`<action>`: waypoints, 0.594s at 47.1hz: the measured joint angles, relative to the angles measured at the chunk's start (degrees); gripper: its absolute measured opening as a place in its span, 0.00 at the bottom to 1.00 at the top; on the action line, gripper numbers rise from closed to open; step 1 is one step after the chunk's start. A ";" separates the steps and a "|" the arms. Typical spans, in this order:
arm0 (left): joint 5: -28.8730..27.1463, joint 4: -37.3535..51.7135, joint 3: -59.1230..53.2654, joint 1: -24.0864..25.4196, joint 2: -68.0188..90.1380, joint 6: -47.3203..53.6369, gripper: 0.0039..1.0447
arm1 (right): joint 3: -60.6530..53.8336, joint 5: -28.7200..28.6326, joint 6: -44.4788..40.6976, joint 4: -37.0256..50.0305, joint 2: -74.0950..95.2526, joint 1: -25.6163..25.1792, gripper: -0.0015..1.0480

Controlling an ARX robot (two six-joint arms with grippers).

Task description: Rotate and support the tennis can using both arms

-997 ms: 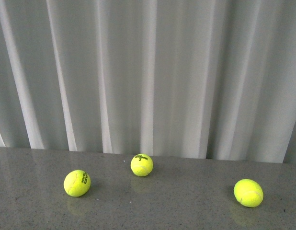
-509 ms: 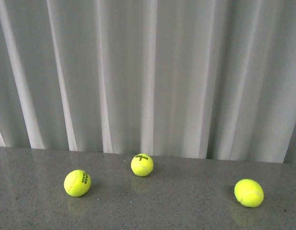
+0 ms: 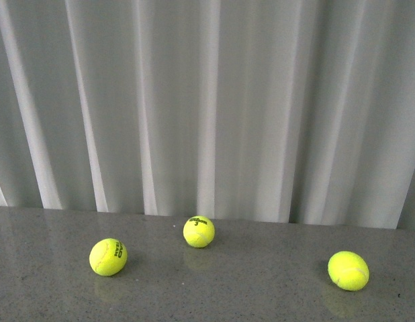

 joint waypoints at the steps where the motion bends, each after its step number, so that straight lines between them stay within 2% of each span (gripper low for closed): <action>1: 0.00 0.00 0.00 0.00 0.00 0.00 0.94 | 0.00 -0.02 0.00 0.00 0.00 0.02 0.54; 11: 0.00 0.00 0.00 0.00 0.00 0.00 0.94 | 0.00 0.00 0.04 0.00 0.00 0.00 0.95; 14: 0.00 0.00 0.00 0.00 0.00 0.00 0.94 | 0.00 0.00 0.00 0.00 0.00 0.00 0.93; 28: 0.00 0.00 0.00 0.00 0.00 0.00 0.94 | 0.00 -0.02 0.02 0.00 0.00 0.00 0.93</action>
